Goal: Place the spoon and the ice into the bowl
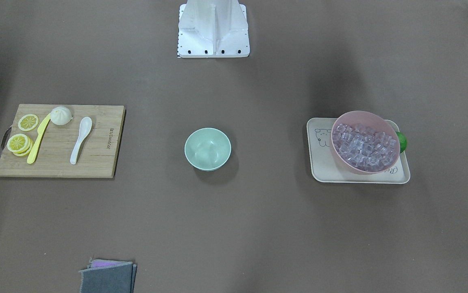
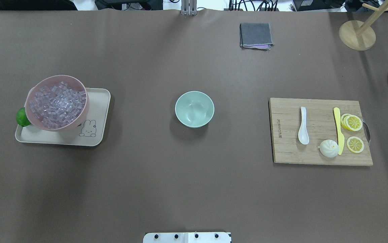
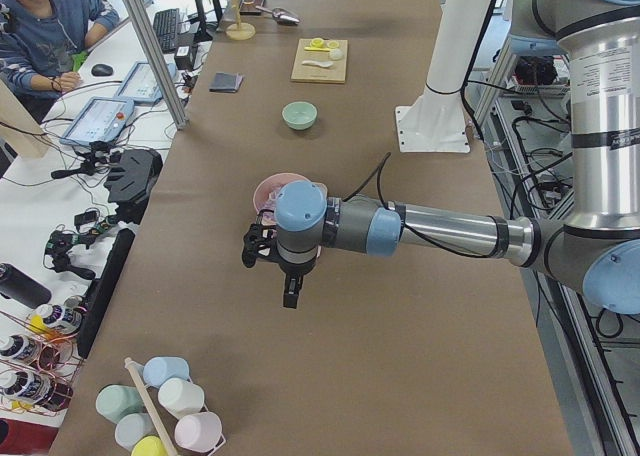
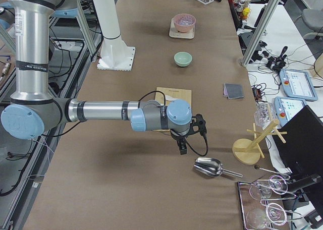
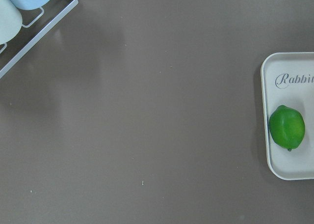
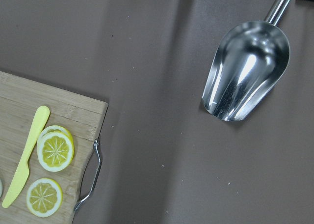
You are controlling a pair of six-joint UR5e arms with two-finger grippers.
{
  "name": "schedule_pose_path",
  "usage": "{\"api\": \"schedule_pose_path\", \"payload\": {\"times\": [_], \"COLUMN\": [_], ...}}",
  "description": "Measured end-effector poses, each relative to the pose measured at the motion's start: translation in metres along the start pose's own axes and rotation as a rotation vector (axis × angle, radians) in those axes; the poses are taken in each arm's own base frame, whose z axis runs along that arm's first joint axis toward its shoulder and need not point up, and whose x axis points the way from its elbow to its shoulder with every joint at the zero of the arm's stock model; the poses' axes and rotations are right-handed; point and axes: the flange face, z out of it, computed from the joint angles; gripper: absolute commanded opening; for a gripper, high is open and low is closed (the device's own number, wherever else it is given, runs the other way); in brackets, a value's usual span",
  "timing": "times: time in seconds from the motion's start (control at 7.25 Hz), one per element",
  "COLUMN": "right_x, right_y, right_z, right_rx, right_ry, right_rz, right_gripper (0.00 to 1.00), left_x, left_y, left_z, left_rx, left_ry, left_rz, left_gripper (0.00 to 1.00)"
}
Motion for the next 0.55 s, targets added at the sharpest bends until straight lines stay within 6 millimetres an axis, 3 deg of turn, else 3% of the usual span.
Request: {"api": "schedule_pose_path", "payload": {"times": [0.55], "right_x": [-0.014], "right_y": [-0.006], "right_z": [0.006], "right_rx": [0.026], "right_ry": [-0.029], "right_rz": [-0.07], "right_gripper": [1.0], "left_x": [0.009], "left_y": [-0.001], "left_z": [-0.002], "left_rx": [0.048], "left_ry": [0.052], "left_rz": [0.059], "left_gripper": [0.98]}}
